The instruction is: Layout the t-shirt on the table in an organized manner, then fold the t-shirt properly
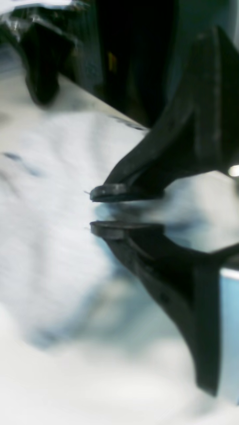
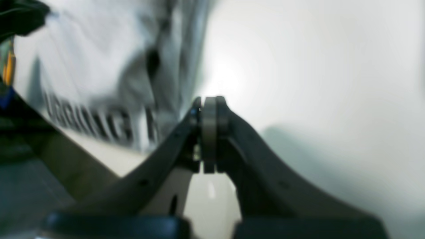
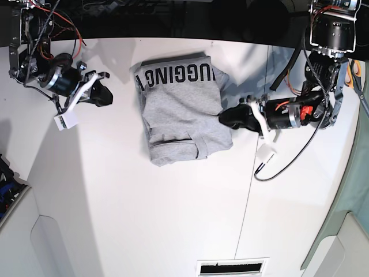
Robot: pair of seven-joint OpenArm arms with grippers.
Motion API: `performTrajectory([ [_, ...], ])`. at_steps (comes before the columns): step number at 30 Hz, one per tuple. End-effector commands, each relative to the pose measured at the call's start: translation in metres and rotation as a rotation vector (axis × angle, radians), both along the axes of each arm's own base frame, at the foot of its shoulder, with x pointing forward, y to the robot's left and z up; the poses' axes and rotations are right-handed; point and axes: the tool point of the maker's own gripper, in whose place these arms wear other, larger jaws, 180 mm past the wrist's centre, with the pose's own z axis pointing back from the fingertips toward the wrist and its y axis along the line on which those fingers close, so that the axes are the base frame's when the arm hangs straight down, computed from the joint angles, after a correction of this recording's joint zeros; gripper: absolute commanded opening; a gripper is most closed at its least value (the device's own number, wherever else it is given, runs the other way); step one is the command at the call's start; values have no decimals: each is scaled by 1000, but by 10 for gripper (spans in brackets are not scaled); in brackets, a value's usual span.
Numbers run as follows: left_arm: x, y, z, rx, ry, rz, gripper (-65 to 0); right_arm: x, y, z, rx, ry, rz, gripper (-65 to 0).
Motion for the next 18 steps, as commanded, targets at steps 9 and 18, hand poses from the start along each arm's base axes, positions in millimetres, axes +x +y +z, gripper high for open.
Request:
performTrajectory([
  [9,-110,10,1,67,56,-133,-534,-72,-20,-1,-59,79,76,-650],
  [18,-217,10,-32,151,223,-163,-534,-165,-19,-25,-52,282,90,-650],
])
